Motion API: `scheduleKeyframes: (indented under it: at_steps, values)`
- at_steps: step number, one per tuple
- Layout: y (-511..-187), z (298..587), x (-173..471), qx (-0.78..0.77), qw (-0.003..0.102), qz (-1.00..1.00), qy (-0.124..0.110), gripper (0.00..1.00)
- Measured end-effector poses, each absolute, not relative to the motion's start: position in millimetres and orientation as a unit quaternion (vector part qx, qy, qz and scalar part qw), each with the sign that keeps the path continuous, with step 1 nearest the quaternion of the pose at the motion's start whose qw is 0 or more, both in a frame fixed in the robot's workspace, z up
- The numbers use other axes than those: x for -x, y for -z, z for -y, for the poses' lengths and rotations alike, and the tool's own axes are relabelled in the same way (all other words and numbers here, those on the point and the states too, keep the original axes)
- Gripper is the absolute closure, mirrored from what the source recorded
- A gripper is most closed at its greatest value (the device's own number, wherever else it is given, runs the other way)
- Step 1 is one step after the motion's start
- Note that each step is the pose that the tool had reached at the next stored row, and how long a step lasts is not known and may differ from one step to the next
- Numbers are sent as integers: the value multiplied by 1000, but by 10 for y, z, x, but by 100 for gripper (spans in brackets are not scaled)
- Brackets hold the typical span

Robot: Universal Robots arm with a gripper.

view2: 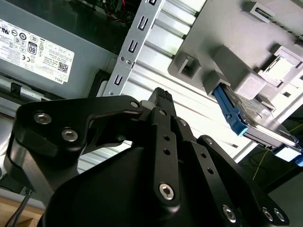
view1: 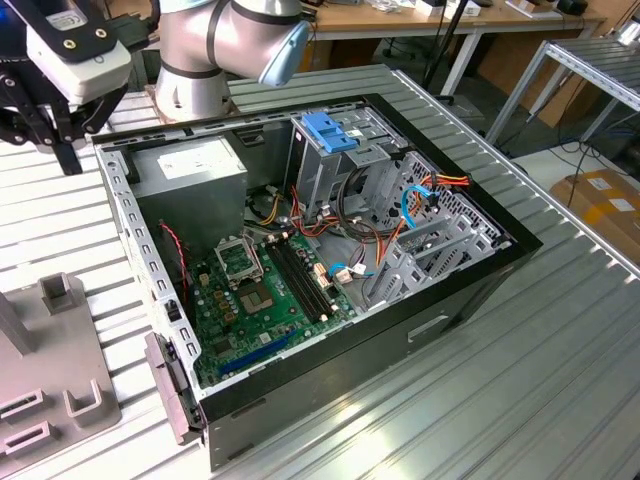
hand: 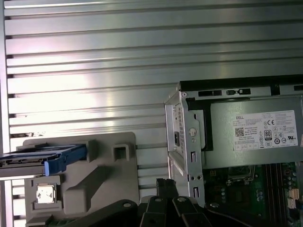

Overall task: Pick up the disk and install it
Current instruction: 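Reach for the disk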

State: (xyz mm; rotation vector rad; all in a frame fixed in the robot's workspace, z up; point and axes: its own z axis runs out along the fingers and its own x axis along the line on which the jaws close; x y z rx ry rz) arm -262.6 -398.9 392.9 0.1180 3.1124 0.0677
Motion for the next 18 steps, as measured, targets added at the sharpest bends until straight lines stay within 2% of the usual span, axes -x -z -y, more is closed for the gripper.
scheduleKeyframes:
  at_steps: [18]
  values:
    - [-3929,3989,2787,-38,13,-999,-22,89]
